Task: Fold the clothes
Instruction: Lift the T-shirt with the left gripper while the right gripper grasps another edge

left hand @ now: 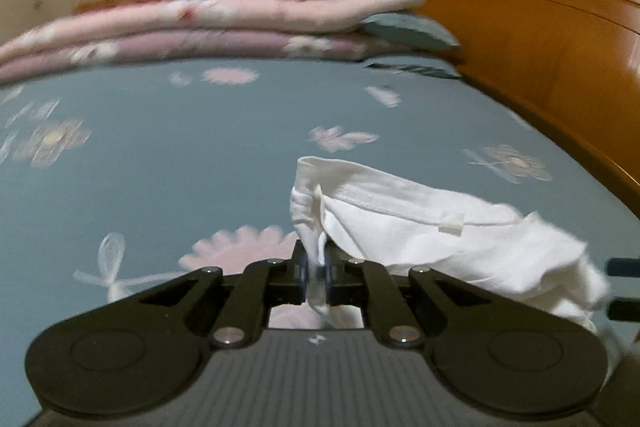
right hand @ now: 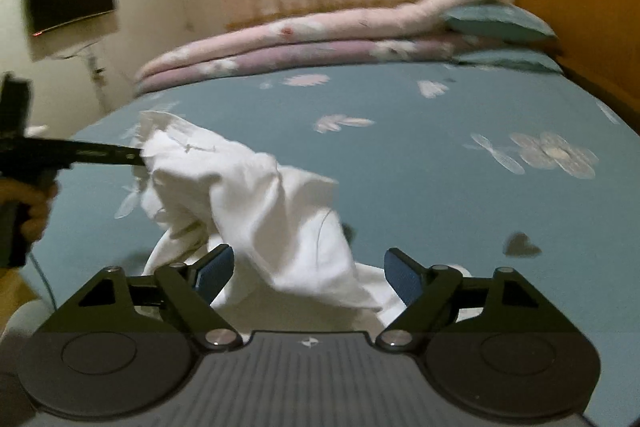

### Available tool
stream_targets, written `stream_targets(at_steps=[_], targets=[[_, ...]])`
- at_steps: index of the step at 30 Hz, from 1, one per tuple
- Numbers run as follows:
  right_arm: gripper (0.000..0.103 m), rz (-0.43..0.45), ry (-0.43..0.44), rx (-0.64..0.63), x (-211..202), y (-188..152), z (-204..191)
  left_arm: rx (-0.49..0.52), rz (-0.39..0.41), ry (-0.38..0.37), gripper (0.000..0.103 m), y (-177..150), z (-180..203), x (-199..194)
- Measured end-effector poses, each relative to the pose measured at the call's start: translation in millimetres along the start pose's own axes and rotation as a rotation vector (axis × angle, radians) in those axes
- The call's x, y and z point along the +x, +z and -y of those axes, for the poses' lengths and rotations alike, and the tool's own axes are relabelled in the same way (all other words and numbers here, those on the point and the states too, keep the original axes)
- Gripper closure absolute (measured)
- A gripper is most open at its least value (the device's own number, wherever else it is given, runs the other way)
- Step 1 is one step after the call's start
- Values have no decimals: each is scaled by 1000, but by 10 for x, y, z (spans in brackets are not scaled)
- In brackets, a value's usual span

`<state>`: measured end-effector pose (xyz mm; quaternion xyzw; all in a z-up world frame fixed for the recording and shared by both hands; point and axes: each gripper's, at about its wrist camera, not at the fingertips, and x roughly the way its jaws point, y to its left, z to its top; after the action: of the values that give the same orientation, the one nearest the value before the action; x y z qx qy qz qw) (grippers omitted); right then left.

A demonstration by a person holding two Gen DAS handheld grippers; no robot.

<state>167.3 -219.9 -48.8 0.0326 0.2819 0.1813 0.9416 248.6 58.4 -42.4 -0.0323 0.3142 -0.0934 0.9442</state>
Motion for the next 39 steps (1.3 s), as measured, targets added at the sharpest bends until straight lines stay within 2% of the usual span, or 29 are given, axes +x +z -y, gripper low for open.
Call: stream_targets(at_steps=[2, 5, 8, 10, 13, 14, 15, 20, 28, 39], targets=[[17, -13, 31, -27, 39, 36, -49, -24, -25, 29, 97, -68, -109, 54], [26, -33, 73, -68, 106, 111, -151, -44, -35, 19, 97, -151, -183, 55], [37, -23, 87, -174, 149, 206, -346, -45, -32, 9, 97, -174, -197, 49], [39, -19, 75, -257, 179, 248, -472, -41, -28, 9, 97, -162, -191, 53], [60, -40, -26, -437, 289, 248, -669, -33, -20, -13, 97, -129, -199, 42], [74, -51, -60, -477, 325, 235, -695, -26, -20, -19, 97, -132, -192, 17], [84, -57, -77, -492, 349, 233, -696, -16, -18, -21, 97, -120, -177, 10], [91, -58, -106, -446, 334, 347, -524, 38, -8, -34, 97, -17, -99, -19], [91, -65, -143, -376, 398, 619, -89, 123, 13, -52, 97, 301, 64, 38], [93, -104, -207, -285, 973, 1030, 548, 238, 20, -54, 97, 802, 299, 576]])
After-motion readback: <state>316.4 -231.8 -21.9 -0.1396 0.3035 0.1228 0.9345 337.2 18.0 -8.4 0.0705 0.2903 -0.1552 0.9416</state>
